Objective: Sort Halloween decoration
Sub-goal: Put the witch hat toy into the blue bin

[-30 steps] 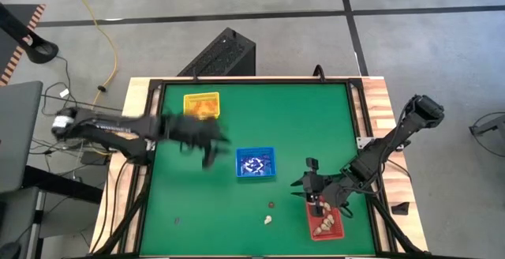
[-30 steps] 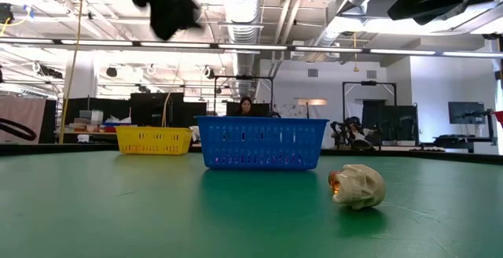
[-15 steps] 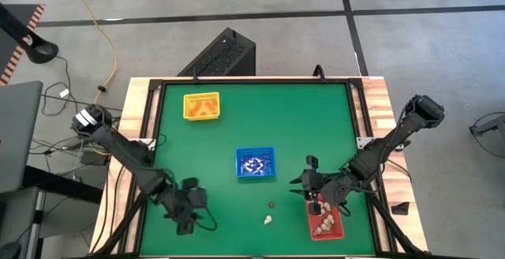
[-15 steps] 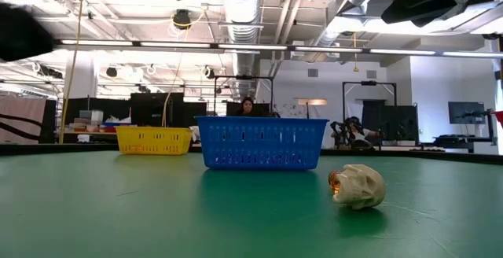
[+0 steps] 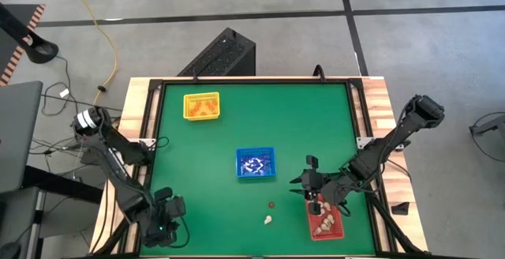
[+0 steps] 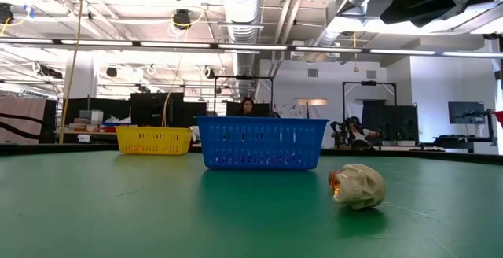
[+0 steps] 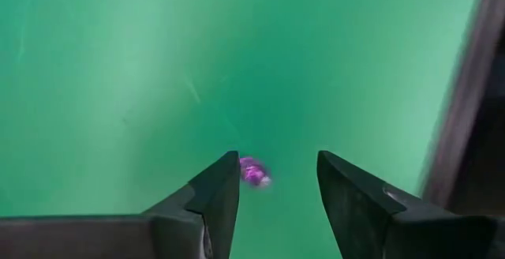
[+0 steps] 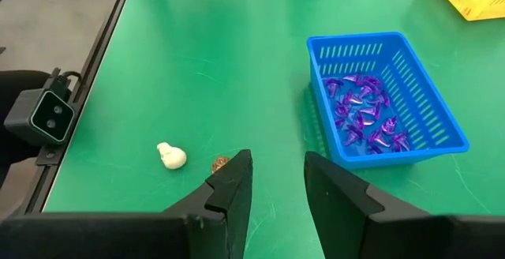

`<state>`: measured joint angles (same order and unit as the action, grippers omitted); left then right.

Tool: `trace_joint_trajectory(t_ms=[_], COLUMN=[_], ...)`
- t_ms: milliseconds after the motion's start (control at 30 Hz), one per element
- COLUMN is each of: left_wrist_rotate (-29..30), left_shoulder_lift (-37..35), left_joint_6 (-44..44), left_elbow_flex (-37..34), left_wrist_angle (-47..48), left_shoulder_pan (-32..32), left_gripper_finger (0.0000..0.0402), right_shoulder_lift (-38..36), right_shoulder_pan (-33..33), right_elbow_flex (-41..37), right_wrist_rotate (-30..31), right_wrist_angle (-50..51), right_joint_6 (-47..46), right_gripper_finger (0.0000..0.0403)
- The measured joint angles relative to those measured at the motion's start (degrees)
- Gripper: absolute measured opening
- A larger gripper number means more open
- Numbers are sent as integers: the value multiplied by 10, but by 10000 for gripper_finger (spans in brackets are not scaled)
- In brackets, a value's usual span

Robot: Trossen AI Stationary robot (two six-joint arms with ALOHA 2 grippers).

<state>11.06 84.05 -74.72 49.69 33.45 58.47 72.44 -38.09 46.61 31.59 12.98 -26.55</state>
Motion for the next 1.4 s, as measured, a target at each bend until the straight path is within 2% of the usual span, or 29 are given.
trace_joint_trajectory(t_ms=[167, 300, 833, 1000, 1400], left_wrist_rotate=[-57, -61, -52, -32, -32], left_shoulder_lift=[59, 85, 55, 55, 55], left_joint_6=[14, 17, 31, 36, 36], left_elbow_flex=[-1, -1, -1, -1, -1], left_wrist_angle=[1, 1, 1, 1, 1], left_shoulder_pan=[10, 10, 10, 9, 9], left_gripper_finger=[147, 139, 134, 133, 80], right_shoulder_lift=[0, 0, 0, 0, 0], right_shoulder_pan=[0, 0, 0, 0, 0], right_elbow_flex=[0, 0, 0, 0, 0], right_wrist_rotate=[0, 0, 1, 1, 1], right_wrist_angle=[0, -1, -2, -2, -2], right_joint_6=[-3, -4, -4, -4, -5], right_gripper_finger=[148, 148, 148, 148, 148])
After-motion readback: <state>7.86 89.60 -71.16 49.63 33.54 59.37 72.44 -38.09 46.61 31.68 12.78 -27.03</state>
